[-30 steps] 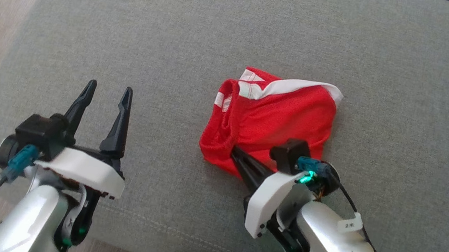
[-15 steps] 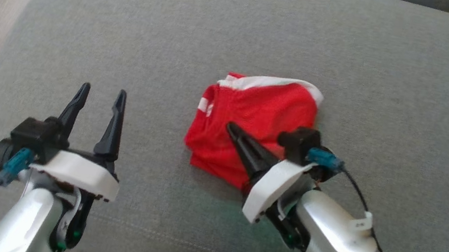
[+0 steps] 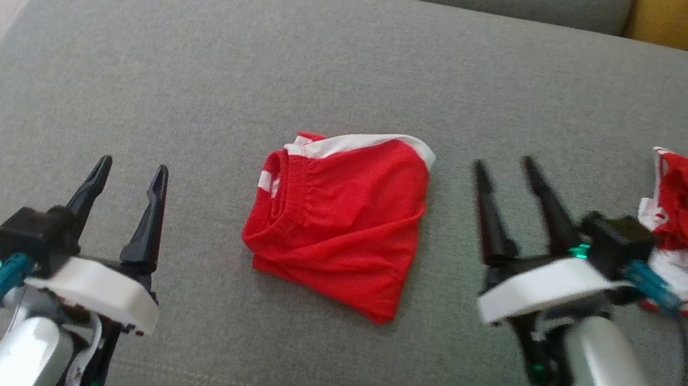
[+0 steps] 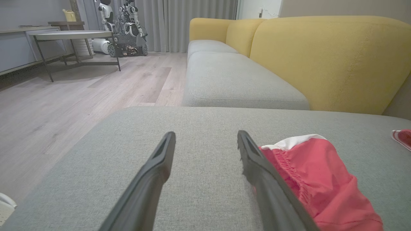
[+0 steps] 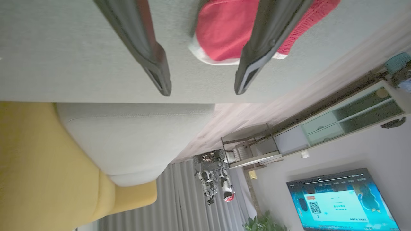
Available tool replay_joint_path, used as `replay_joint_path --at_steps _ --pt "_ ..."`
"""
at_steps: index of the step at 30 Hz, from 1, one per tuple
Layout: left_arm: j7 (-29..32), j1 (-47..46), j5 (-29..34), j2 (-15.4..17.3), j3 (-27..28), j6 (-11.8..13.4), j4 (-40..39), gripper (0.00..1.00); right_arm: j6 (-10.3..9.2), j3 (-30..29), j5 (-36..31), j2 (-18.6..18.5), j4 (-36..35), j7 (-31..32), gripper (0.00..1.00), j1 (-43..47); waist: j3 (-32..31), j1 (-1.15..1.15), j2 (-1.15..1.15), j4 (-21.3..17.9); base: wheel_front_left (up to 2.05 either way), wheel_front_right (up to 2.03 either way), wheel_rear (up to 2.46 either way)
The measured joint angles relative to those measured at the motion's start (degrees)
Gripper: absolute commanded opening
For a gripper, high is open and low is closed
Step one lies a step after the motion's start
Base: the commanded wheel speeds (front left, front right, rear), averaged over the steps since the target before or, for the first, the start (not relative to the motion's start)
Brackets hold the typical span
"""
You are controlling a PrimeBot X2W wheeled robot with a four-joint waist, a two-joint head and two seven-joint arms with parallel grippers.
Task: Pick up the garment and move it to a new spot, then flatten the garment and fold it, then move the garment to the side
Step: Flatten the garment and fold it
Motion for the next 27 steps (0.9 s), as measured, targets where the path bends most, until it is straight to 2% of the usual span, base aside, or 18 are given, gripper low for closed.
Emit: replay_joint_path --at_steps 5,10,18,27 --pt "0.66 1.52 0.00 0.97 0.08 0.73 -1.41 1.00 0.00 -9.57 -6.28 0.10 -11.17 4.20 1.00 6.87 -1.61 0.00 0.00 -1.24 0.00 0.00 0.00" --pt "1.00 3.03 0.01 1.64 -0.03 0.93 -2.80 1.00 0.00 -15.63 -9.73 0.57 -19.72 9.42 1.00 14.04 -3.11 0.00 0.00 -2.06 0.00 0.00 0.00" --pt "1.97 6.73 0.00 2.50 -0.48 1.42 -3.77 1.00 0.00 -18.03 -10.76 1.49 -27.19 14.08 1.00 22.99 -5.53 0.00 0.00 -2.67 0.00 0.00 0.00" --pt "2.75 8.88 0.00 3.10 -1.08 1.90 -4.81 1.00 0.00 -18.84 -11.55 1.77 -30.00 16.33 1.00 26.66 -6.79 0.00 0.00 -2.97 0.00 0.00 0.00"
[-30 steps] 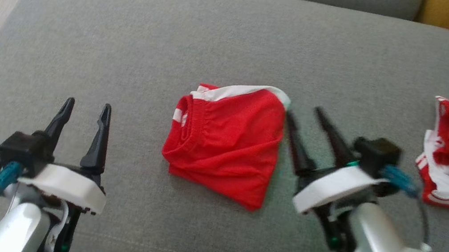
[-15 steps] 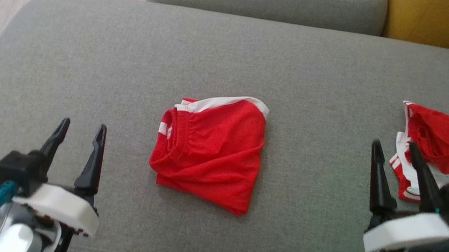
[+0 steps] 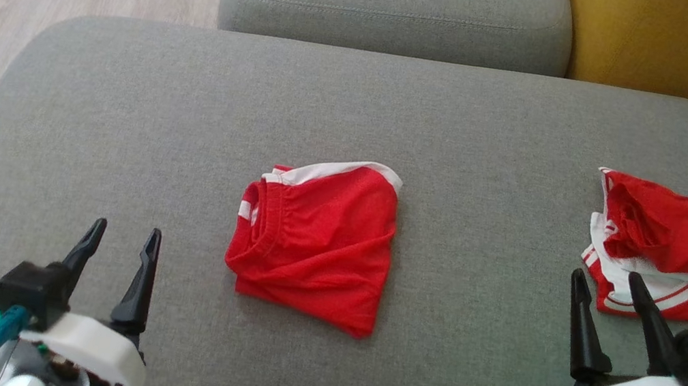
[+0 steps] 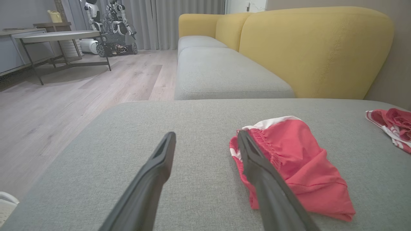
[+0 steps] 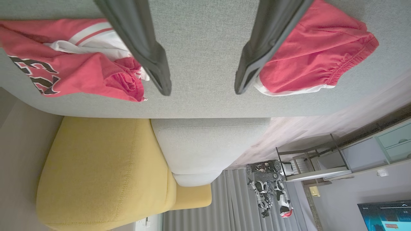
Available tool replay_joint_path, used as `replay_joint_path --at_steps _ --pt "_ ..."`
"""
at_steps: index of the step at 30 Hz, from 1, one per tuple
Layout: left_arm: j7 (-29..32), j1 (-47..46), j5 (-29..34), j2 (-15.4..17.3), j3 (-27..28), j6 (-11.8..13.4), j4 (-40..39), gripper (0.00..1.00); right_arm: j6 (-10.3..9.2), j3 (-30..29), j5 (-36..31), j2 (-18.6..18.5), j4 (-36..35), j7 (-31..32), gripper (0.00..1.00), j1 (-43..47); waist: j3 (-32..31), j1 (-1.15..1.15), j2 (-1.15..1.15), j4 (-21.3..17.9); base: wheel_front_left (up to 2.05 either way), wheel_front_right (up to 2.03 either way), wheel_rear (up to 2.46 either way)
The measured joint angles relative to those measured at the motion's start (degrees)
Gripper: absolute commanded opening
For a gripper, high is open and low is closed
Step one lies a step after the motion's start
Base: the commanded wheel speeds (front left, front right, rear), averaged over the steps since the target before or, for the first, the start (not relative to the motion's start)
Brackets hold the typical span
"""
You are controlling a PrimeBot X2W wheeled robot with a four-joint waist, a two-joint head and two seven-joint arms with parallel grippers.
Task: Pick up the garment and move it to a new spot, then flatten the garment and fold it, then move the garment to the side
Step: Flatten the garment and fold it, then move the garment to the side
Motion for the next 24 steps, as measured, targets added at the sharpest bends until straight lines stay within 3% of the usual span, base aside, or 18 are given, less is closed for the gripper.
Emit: replay_joint_path --at_steps 24 --pt "0.29 -0.02 0.00 0.59 -0.38 1.14 -0.54 1.00 0.00 -0.03 -1.15 0.04 -1.03 0.30 1.00 0.52 0.59 0.00 0.00 -0.24 0.00 0.00 0.00"
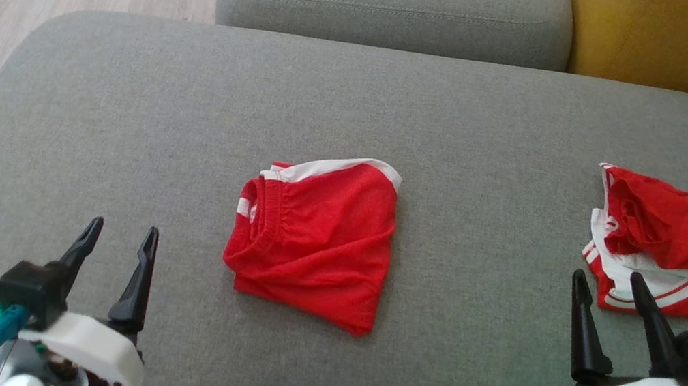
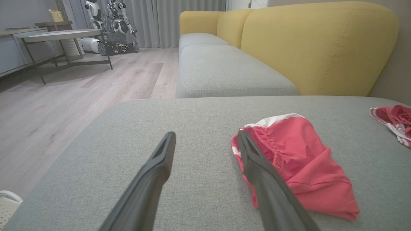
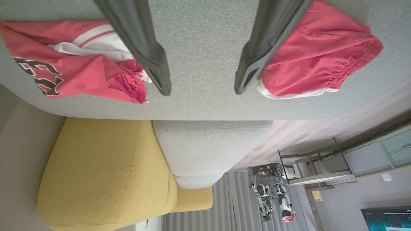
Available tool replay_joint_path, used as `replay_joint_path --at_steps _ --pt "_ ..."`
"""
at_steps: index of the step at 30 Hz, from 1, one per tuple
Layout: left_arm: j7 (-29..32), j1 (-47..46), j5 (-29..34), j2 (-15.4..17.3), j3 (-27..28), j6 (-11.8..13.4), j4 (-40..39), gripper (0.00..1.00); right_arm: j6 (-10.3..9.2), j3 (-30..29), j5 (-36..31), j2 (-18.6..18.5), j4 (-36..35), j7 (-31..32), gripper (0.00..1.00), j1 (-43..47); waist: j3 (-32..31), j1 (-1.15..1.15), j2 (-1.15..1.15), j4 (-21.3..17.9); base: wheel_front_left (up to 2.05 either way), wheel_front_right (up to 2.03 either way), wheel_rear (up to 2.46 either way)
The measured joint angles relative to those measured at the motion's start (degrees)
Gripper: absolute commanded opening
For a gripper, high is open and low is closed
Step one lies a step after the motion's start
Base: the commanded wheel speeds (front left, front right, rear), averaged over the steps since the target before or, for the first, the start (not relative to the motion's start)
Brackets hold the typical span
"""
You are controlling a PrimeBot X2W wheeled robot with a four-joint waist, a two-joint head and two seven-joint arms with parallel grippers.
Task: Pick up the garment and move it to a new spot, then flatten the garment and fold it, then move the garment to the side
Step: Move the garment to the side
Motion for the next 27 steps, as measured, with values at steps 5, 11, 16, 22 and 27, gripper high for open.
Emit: replay_joint_path --at_steps 5,11,16,22,27 --pt "-0.01 -0.13 0.00 0.04 -0.07 0.13 -0.22 1.00 0.00 -0.23 0.00 0.00 0.14 0.00 1.00 -0.13 0.76 0.00 0.00 0.30 0.00 0.00 0.00" --pt "-0.38 -5.20 0.04 -0.24 -0.88 -1.22 -0.37 1.00 0.00 1.26 0.00 0.00 6.03 -0.12 1.00 -5.35 3.92 0.00 0.00 2.85 0.00 0.00 0.00" --pt "-1.90 -10.59 0.48 -2.38 -2.18 -3.16 0.48 1.00 0.00 4.39 0.00 -0.01 13.37 -0.63 1.00 -9.65 6.63 0.00 0.00 6.67 0.00 0.00 0.00" --pt "-3.57 -14.99 0.48 -5.32 -2.86 -5.03 3.35 1.00 0.00 7.98 1.52 -0.07 24.68 -2.66 1.00 -13.88 10.17 0.00 0.00 11.59 0.00 0.00 0.00" --pt "-4.14 -16.28 0.52 -6.62 -2.81 -5.79 5.00 1.00 0.00 10.79 4.19 -0.16 34.14 -4.03 1.00 -19.84 12.85 0.00 0.00 14.49 0.00 0.00 0.00"
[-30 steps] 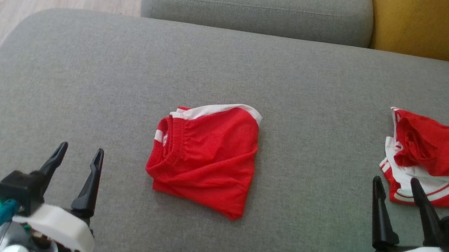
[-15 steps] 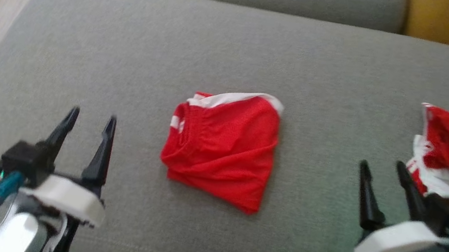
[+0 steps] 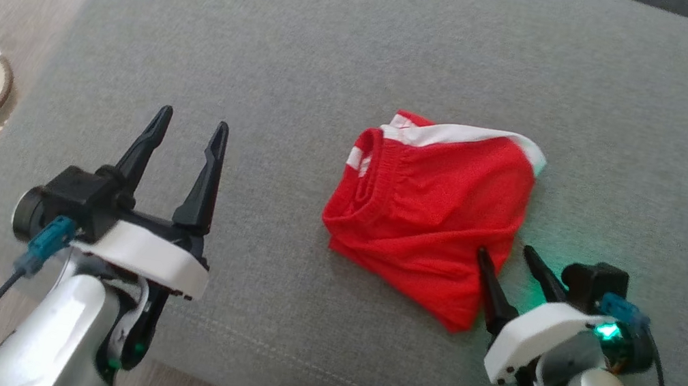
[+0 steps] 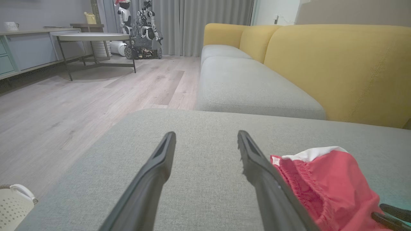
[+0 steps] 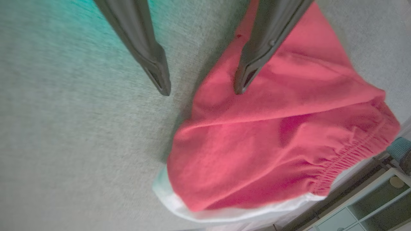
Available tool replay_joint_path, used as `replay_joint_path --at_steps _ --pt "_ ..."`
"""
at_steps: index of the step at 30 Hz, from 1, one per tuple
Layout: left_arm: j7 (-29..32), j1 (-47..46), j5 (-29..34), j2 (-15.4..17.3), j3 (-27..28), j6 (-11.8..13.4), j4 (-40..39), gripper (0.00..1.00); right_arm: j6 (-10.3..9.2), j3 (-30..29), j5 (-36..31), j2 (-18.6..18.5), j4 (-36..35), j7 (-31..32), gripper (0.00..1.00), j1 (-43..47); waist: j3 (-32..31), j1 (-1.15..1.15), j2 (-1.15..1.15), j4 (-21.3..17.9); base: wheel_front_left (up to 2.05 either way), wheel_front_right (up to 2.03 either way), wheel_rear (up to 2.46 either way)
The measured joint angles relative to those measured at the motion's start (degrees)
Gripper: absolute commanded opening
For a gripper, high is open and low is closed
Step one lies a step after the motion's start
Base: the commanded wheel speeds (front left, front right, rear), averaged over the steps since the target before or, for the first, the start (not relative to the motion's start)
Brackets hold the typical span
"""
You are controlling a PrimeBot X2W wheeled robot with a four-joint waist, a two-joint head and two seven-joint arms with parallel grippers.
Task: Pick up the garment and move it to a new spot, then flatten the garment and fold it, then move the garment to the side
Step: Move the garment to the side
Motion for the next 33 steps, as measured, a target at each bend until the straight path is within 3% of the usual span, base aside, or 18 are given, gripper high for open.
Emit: replay_joint_path --at_steps 3,4,5,6,16,22,33 --pt "-0.05 -0.43 0.56 -0.66 0.13 -0.43 0.63 1.00 0.00 0.85 1.62 -0.07 4.19 -0.02 1.00 -2.68 1.05 0.00 0.00 0.98 0.00 0.00 0.00" --pt "-0.05 -0.46 0.58 -0.89 0.18 -0.45 0.74 1.00 0.00 1.15 2.21 -0.20 4.88 -0.08 0.89 -3.46 1.28 0.00 0.00 1.14 0.00 0.00 0.00" --pt "-0.07 -0.45 0.58 -1.01 0.25 -0.51 0.91 1.00 0.00 1.62 2.76 -0.26 5.66 -0.08 0.40 -4.31 1.47 0.00 0.00 1.17 0.00 0.00 0.00" --pt "-0.07 -0.45 0.58 -1.04 0.47 -0.73 1.08 1.00 0.00 2.07 3.19 -0.29 6.39 -0.02 0.00 -5.10 1.58 0.00 0.00 1.03 0.00 0.00 0.00" --pt "-0.16 -0.41 2.02 -1.25 2.46 -1.46 0.99 1.00 0.00 5.79 4.33 -0.29 7.30 -0.10 0.00 -6.42 1.35 0.00 0.00 -2.65 0.00 0.00 0.00" --pt "-0.32 -0.16 2.60 -1.13 3.87 -1.81 -0.25 1.00 0.00 4.88 -0.42 -0.62 2.74 1.04 0.00 -5.56 1.25 0.00 0.00 -7.10 0.00 0.00 0.00" --pt "-0.43 -0.12 3.02 -0.13 4.58 -1.93 -2.07 1.00 0.00 -4.15 -4.20 -10.96 -13.27 8.93 0.00 -3.75 2.90 0.00 0.00 -16.13 0.00 0.00 0.00"
